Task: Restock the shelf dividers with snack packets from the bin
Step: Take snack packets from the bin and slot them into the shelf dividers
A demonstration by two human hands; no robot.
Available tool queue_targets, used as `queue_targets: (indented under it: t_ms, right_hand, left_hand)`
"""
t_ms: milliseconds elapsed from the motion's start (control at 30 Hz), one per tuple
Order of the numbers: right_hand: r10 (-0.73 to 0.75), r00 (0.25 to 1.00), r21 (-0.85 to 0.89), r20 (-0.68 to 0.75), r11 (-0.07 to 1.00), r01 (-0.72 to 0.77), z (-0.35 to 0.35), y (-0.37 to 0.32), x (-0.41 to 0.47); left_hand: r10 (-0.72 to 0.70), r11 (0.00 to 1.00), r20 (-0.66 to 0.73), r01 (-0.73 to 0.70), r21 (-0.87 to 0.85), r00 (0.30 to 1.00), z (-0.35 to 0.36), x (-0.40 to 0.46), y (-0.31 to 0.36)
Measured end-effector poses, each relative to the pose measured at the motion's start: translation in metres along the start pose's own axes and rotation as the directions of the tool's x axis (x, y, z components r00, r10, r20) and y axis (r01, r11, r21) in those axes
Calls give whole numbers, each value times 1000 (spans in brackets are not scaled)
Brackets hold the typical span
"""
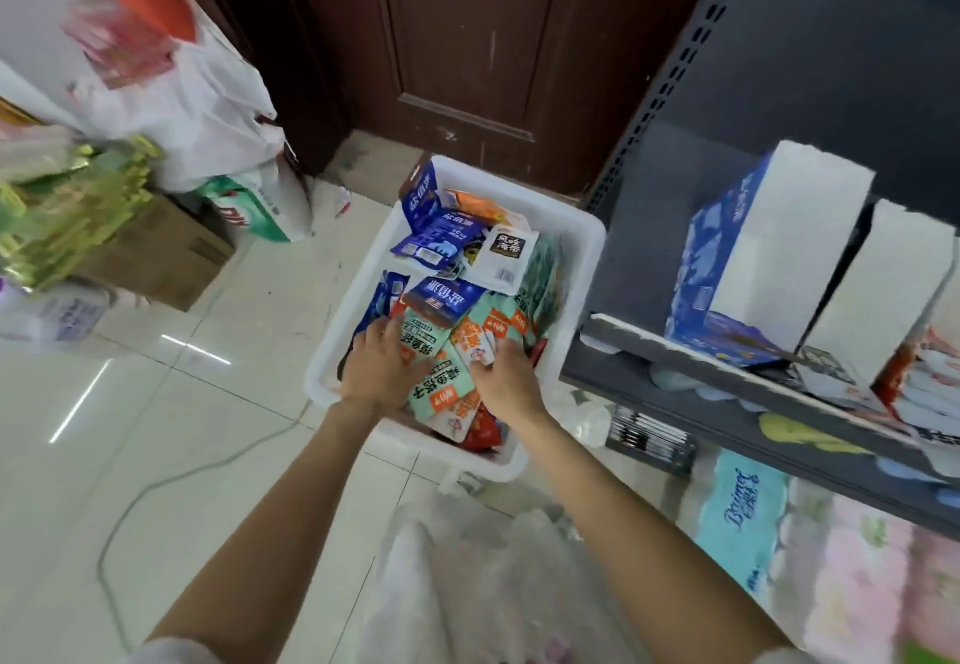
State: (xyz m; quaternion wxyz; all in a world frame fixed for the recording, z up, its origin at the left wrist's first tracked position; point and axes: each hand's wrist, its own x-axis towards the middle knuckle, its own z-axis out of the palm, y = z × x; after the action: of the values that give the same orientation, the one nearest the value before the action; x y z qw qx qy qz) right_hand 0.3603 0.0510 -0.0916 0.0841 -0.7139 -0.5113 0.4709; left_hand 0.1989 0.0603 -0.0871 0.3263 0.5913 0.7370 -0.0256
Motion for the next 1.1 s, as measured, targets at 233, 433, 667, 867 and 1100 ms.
queue_targets:
  t_ms: [233, 433, 667, 867, 1100]
  right_hand:
    - [253, 960, 342, -122, 918, -199, 32, -10, 17]
    - [337, 926, 441, -171, 867, -234, 41, -19, 15]
    - [311, 920, 390, -238, 898, -203, 31, -14, 9]
    - [293, 923, 343, -249, 918, -199, 11, -17, 4]
    - [273, 944, 499, -185, 854, -149, -14, -7, -39]
  left_hand:
    - [87, 995, 10, -88, 48, 996, 12, 3, -11]
    - [180, 983, -18, -179, 45, 984, 7, 2, -20]
    - [271, 962, 8, -271, 33, 963, 14, -15, -16]
    - [280, 941, -33, -281, -191, 960, 11, -23, -13]
    - [125, 844, -138, -179, -506, 982, -8, -33, -19]
